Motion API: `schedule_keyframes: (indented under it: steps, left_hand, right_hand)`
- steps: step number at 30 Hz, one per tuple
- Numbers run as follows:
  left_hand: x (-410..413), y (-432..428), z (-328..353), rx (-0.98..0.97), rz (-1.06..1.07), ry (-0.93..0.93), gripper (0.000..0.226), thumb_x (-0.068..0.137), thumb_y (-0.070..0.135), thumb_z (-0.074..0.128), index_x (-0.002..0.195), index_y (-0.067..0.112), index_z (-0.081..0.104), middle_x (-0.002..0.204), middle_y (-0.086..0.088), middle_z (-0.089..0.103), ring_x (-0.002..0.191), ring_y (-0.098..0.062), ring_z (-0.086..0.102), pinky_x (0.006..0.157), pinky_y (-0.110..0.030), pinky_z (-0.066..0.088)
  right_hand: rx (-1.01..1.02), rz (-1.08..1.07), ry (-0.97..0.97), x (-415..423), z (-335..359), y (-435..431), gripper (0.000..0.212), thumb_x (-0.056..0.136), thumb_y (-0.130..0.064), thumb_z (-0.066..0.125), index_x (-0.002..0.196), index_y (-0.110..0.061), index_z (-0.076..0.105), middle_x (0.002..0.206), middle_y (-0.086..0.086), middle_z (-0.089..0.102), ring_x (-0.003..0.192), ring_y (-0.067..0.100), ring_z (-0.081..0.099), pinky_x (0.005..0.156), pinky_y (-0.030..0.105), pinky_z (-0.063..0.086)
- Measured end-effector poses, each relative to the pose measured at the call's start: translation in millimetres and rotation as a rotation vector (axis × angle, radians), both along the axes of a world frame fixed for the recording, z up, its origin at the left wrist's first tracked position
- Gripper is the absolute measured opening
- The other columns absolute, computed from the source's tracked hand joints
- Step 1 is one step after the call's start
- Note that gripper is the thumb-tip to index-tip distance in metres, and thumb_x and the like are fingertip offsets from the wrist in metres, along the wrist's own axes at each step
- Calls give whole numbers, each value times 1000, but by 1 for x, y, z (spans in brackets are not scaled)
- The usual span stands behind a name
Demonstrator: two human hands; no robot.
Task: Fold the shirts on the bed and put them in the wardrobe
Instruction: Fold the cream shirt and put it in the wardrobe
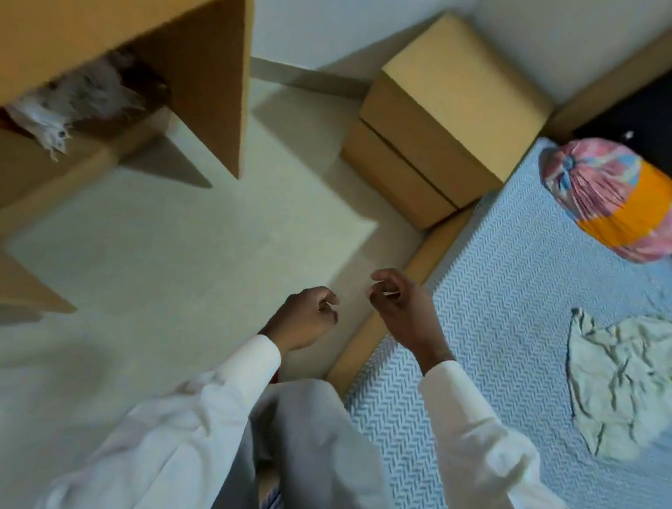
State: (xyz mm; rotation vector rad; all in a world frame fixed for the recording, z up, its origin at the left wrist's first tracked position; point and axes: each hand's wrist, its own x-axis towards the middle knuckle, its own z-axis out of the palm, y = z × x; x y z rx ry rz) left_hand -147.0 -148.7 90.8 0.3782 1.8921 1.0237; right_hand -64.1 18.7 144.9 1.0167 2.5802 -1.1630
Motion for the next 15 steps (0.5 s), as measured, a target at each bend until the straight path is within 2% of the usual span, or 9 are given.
schedule_keyframes:
  steps: [2,3,5,9,12,15]
  left_hand:
    - [12,25,-30,18,-130,35,30,88,27,62,117,19,65,115,-3,68,103,-22,65,90,-32,53]
    - [17,38,-43,35,-175,61,31,89,28,62,118,17,65,118,-3,67,107,-22,63,95,-33,51]
    - [34,68,-72,49,-252,108,32,91,30,63,120,17,65,122,-2,65,112,-20,60,100,-33,48]
    - [78,138,-106,74,-345,200,32,90,30,62,120,19,63,119,-1,66,108,-19,62,95,-32,49]
    - [132,182,-116,84,-400,289,36,89,29,61,125,20,61,119,-1,65,106,-18,62,93,-31,50]
    - [193,215,-116,58,-483,354,49,90,28,63,137,21,52,136,-6,57,120,-23,56,99,-35,47]
  right_hand:
    - [22,-84,27,26,-33,20,22,90,-18,69,111,-22,66,88,-7,71,76,-2,64,71,12,47]
    - [21,-135,61,41,-51,31,27,89,-17,68,115,-24,65,89,-6,71,79,6,67,76,22,51]
    - [20,-244,122,77,-90,55,37,90,-17,66,124,-28,59,94,-5,72,82,14,69,75,34,54]
    - [-4,-371,186,147,-145,106,47,95,-21,62,137,-32,47,105,-6,69,92,13,69,77,36,59]
    - [-43,-337,181,203,-169,148,50,96,-24,62,143,-27,43,119,-1,65,95,18,69,81,43,61]
    - [-14,-307,51,264,-177,183,55,93,-27,67,143,-23,46,138,4,56,103,24,67,92,47,56]
